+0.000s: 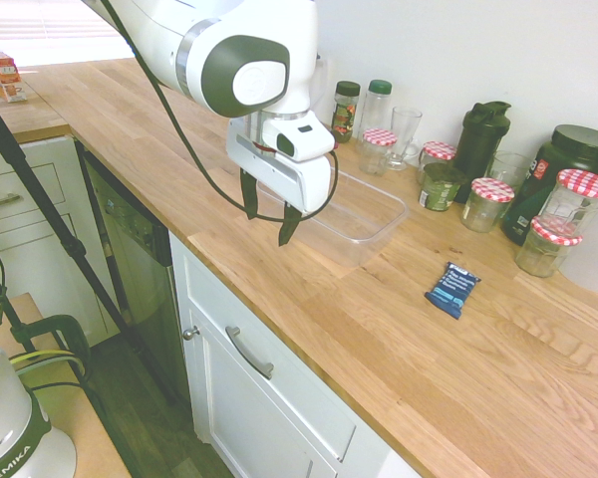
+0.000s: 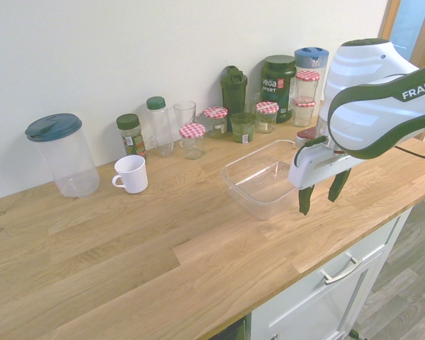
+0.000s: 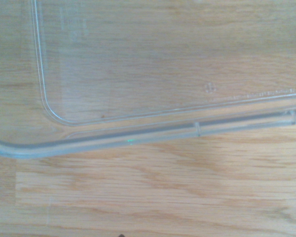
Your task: Put the protein bar into the container
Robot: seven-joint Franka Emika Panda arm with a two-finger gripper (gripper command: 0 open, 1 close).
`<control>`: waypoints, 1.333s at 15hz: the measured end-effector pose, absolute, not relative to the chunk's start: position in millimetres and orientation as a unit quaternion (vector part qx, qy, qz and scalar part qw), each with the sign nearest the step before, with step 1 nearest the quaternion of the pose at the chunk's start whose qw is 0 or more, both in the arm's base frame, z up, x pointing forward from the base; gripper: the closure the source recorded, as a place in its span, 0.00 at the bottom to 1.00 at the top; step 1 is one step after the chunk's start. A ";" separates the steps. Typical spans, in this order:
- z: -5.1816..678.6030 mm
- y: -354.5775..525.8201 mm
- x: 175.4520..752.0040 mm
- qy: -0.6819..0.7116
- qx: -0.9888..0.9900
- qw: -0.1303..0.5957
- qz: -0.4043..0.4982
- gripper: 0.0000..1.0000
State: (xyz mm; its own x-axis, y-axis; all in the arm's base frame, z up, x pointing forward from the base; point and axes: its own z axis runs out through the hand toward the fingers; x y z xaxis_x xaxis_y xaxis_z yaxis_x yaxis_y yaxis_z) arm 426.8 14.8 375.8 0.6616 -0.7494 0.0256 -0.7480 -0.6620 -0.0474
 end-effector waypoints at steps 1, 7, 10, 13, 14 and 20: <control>375.2 14.9 426.6 0.410 -0.912 0.015 -0.020 0.00; 397.3 0.1 434.8 0.422 -0.906 0.020 -0.033 0.00; 431.3 -46.3 444.8 0.439 -0.897 0.033 -0.044 0.00; 464.4 -116.7 449.1 0.459 -0.885 0.043 -0.055 0.00; 473.7 -139.8 452.1 0.466 -0.882 0.045 -0.057 0.00; 455.9 -234.2 510.6 0.470 -0.881 0.030 -0.042 0.00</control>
